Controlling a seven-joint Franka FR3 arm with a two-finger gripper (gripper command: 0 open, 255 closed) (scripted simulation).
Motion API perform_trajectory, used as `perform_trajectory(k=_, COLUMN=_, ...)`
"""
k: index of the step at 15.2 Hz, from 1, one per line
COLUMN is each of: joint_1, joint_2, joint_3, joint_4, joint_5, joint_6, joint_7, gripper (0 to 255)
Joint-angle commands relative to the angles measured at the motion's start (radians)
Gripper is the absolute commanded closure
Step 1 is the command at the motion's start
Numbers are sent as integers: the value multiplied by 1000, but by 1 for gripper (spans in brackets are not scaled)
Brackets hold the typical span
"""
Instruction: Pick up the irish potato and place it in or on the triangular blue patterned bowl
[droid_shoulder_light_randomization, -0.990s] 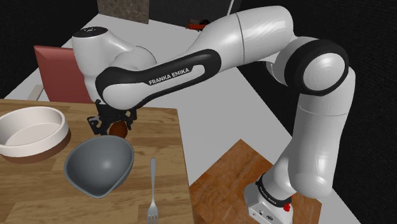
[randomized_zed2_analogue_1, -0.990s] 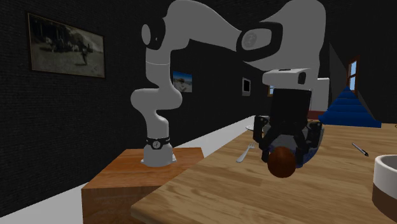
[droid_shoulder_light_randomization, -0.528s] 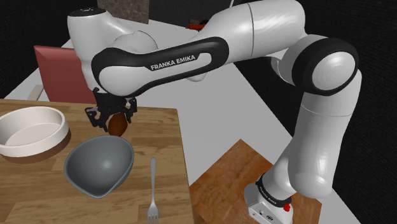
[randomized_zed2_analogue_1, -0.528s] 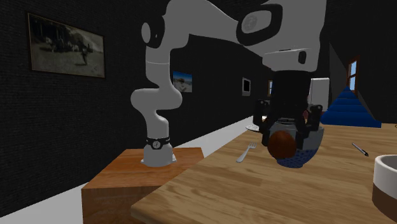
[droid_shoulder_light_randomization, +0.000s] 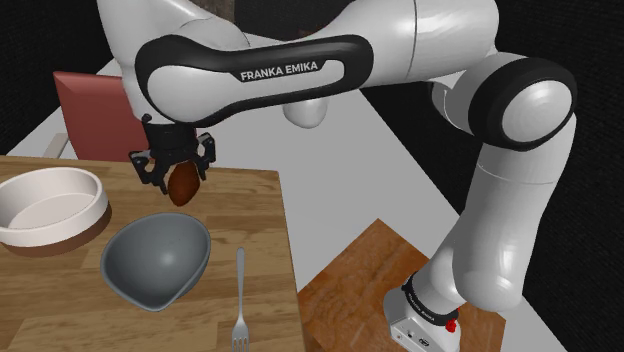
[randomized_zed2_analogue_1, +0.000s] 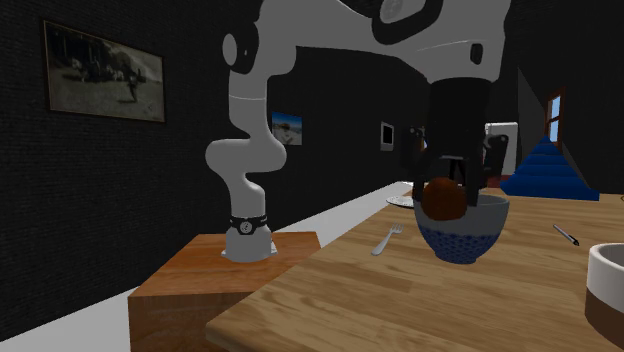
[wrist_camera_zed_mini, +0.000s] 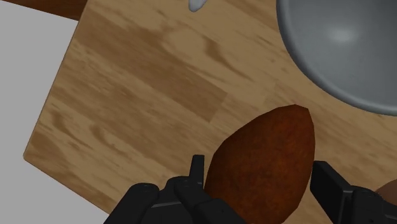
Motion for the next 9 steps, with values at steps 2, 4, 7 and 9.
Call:
perform_trajectory(k=2, joint_1=2, joint_2=-8, joint_3=3, joint_4=33, joint_5=5, joint_6=-40, joint_7=-4, gripper=255)
perform_trajectory(k=4, joint_1=3, joint_2=-12, joint_3=4, joint_4=55, joint_5=8, joint_6=-65, joint_7=-7, gripper=255)
perform_trajectory(k=7, joint_1=6, joint_2=-15, joint_3=6, joint_4=90, joint_5=11, joint_6=-103, joint_7=-12, gripper=255)
perform_trajectory(k=9, joint_1=8, joint_2=-17, joint_3=7, joint_4=115, joint_5=12, joint_6=-129, joint_7=-14, gripper=255)
